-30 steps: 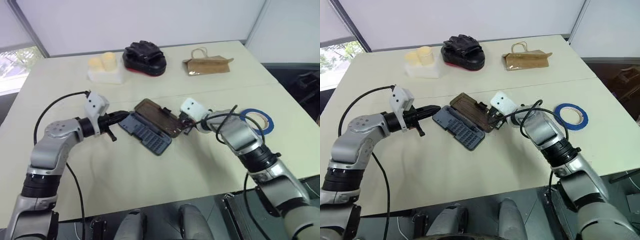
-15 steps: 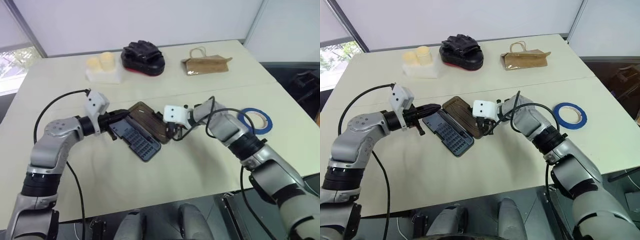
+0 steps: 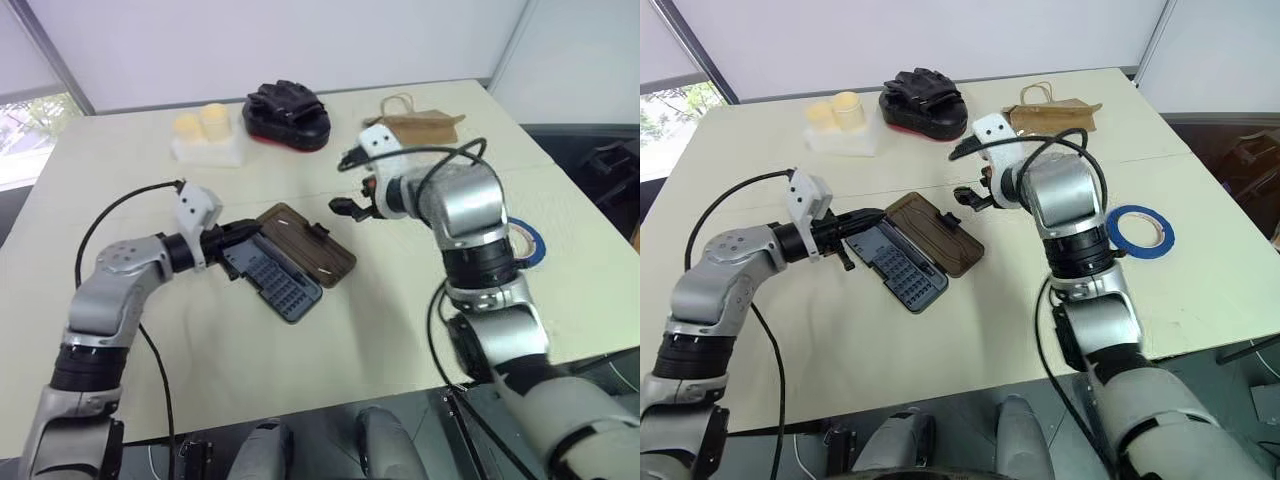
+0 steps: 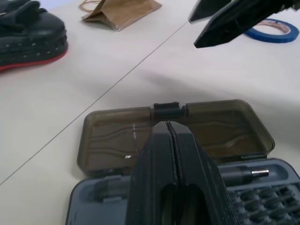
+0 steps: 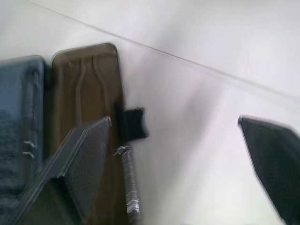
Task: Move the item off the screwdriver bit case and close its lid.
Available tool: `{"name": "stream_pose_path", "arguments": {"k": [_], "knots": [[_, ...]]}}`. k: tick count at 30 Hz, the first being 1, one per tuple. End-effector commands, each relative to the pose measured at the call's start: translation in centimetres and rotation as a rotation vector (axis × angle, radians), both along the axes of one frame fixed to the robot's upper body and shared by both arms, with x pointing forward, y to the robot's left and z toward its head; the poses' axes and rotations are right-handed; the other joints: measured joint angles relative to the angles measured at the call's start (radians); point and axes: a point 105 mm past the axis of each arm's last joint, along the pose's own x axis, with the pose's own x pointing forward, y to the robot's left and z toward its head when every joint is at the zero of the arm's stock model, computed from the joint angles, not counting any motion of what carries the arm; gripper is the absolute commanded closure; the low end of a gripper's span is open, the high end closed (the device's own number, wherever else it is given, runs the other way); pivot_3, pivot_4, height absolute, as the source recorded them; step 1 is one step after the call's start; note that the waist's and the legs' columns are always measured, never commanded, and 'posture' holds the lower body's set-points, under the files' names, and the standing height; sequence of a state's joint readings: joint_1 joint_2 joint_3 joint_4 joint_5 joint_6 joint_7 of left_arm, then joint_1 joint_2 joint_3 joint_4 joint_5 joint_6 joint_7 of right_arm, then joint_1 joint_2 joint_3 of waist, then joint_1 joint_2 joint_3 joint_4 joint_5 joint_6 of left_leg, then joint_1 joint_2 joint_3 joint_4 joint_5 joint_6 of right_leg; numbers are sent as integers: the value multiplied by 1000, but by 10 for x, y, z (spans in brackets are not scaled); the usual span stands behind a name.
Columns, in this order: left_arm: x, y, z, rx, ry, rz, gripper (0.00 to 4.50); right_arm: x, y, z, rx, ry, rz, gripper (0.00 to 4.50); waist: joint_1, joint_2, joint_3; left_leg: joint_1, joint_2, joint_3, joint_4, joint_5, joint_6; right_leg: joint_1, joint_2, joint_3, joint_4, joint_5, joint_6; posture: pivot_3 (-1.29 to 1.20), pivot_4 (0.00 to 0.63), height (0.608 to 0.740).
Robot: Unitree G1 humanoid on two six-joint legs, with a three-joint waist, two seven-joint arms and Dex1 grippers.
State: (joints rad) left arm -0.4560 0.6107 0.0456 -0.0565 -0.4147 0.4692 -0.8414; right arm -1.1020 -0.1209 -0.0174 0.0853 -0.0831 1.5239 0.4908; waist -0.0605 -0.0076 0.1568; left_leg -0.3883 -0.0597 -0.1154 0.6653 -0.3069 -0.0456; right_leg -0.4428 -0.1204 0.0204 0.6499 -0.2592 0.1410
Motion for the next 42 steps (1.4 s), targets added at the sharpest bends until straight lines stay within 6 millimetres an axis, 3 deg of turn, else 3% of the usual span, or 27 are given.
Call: {"name": "stream_pose_path", "arguments": {"k": [1, 4, 9, 15, 17, 22, 26, 33, 42], "knots": [[3, -10, 10, 4, -44, -35, 4500, 1, 0, 6, 42, 36, -191, 66, -4, 0, 0, 0, 0, 0, 0, 0, 0, 0, 0, 0, 0, 0, 0, 0, 150, 740], [7, -15, 10, 1, -46, -49, 4500, 4, 2, -1, 55, 95, -280, 66, -5, 0, 0, 0, -1, 0, 0, 0, 0, 0, 0, 0, 2, 0, 0, 0, 150, 740], [11, -17, 15, 0, -50, -65, 4500, 6, -21, -17, -18, 141, -447, 66, -9, 0, 0, 0, -1, 0, 0, 1, -1, 0, -1, 0, 3, 0, 0, 0, 150, 740], [16, -22, 14, 11, -51, -90, 4500, -4, -36, -49, -147, 121, -428, 66, -15, 1, 0, -1, -1, 1, 0, 1, -1, -1, -2, 0, 4, 0, 0, 0, 150, 740], [18, -24, 13, 11, -54, -97, 4500, -8, -36, -50, -153, 97, -406, 66, -16, 1, 0, -1, -1, 1, 0, 1, -1, -1, -1, 0, 4, 0, 0, 0, 150, 740], [19, -25, 13, 1, -68, -102, 4500, -22, -3, -25, -122, -51, -105, 66, -16, 1, 0, -1, -1, 0, 0, 1, -1, -2, -1, 0, 4, 0, 0, 0, 150, 740], [19, -26, 13, -10, -78, -87, 4500, -32, 5, -22, -24, -89, 55, 66, -12, 1, 0, -1, -1, 0, 0, 1, -1, -1, -1, 0, 3, 0, 0, 0, 150, 740], [18, -25, 14, -16, -84, -73, 4500, -32, 2, -34, -50, -75, 83, 66, -10, 1, 0, -1, -2, 0, 0, 1, -1, -1, -1, 0, 2, 0, 0, 0, 150, 740], [14, -17, 14, 1, -81, -49, 4500, -27, -2, -65, -91, -54, 70, 66, -9, 1, 0, -1, -1, 0, 0, 1, -1, -1, -1, 0, 1, 0, 0, 0, 150, 740]]}}
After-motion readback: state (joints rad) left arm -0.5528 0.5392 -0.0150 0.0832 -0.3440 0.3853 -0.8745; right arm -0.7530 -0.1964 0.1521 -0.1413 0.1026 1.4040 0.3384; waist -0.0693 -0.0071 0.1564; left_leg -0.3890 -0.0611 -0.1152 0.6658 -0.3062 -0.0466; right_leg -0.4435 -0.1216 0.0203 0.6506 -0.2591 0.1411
